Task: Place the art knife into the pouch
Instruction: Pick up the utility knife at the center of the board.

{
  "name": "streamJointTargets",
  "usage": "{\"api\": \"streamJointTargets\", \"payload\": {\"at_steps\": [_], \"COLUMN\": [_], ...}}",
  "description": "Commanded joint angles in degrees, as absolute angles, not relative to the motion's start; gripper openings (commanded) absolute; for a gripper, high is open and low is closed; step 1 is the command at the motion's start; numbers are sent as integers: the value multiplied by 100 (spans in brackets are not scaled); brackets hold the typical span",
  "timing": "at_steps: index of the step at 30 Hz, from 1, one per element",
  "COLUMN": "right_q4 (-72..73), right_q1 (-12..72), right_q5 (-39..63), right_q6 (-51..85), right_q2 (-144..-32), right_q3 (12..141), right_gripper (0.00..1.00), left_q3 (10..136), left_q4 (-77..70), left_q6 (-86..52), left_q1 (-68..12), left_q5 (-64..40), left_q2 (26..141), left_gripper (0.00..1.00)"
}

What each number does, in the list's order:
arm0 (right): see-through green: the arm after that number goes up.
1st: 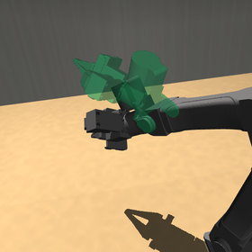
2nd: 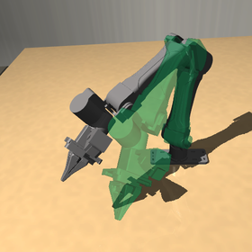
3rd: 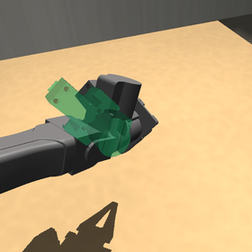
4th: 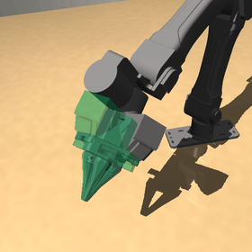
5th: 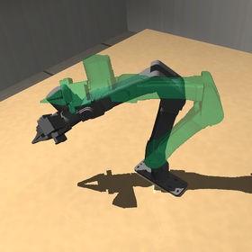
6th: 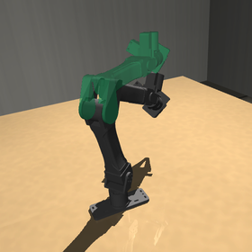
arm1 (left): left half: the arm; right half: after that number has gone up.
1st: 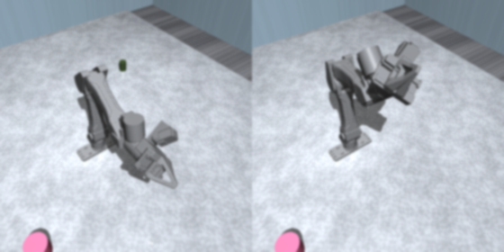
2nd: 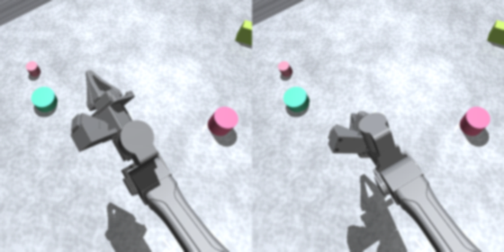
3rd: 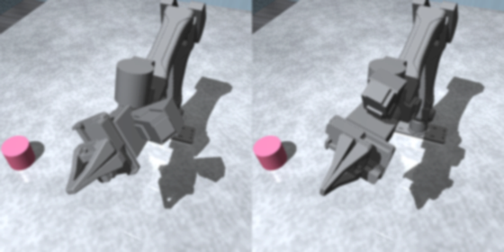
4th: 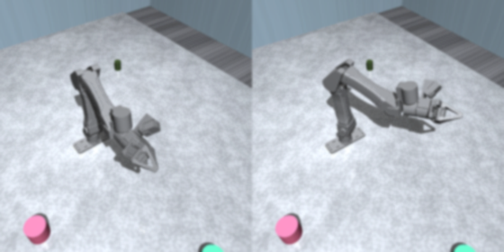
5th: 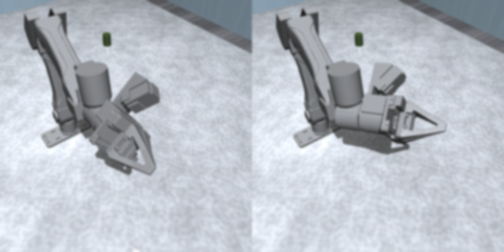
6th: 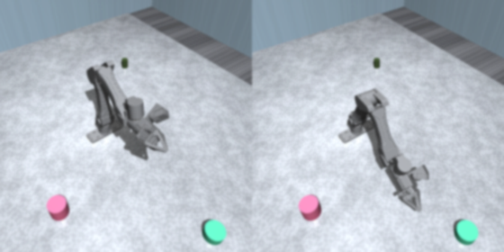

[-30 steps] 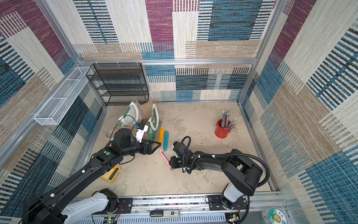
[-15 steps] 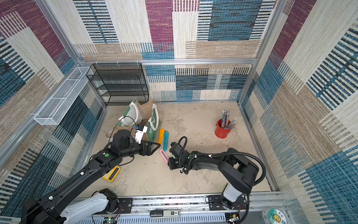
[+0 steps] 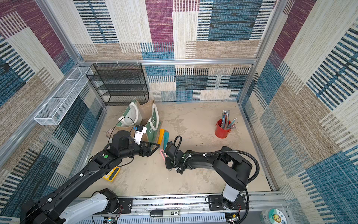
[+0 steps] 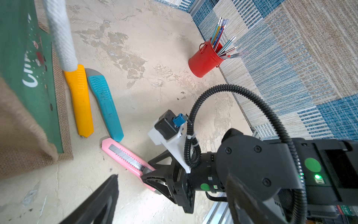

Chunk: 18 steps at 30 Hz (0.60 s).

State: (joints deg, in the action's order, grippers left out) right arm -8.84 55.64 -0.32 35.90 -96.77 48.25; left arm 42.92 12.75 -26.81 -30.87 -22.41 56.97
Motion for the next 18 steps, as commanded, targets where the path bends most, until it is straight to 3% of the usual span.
{"api": "streamJointTargets", "payload": {"at_steps": [1, 18], "right_q4": [-1557, -1837], "right_q1": [5611, 5746], "right_q5": [-230, -730], "right_q6": [3603, 3793], "right_q2": [-9782, -9799], "right_q3": [4825, 4887], "right_gripper": [36, 38], "left_q3": [4280, 4177], "left_q4": [1278, 1452], "left_q6": [-2672, -2596], "left_q1": [-3085, -3085], "left_q5": [-2175, -2048], "left_q2": [5652, 5435], "left_gripper": [88, 88]}}
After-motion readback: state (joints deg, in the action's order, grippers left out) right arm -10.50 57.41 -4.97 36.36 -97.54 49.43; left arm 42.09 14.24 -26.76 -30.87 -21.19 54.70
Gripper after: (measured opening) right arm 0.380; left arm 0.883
